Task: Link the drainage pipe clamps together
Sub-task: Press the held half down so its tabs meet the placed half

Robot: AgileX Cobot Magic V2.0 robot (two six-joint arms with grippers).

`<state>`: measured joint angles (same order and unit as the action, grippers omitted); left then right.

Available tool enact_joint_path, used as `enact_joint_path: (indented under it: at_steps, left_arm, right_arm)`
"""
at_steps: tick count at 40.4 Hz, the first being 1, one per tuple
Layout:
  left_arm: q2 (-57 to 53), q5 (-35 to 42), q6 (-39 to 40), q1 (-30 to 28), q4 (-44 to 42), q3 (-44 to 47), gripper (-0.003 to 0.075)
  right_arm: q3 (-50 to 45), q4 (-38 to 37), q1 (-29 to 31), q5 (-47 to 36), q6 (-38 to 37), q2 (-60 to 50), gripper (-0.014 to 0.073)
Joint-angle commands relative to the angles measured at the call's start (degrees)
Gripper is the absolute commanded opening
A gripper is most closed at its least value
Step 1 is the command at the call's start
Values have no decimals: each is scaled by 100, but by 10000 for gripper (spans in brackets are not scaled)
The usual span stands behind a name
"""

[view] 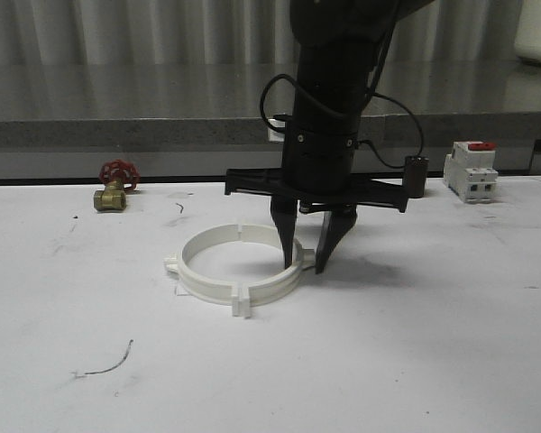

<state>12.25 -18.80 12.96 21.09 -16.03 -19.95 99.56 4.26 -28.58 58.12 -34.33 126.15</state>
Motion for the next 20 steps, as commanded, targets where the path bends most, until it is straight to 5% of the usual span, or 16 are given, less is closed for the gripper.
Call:
enact_joint_path:
  at_steps: [1,20]
  left_arm:
    - [62,425,4,-18,-29,-158,-20]
    - [62,425,4,-18,-29,-158,-20]
  right_arm:
    - [121,18,-1,-59,-111,-252,279]
    - [121,16,-1,-59,-177,-278,279]
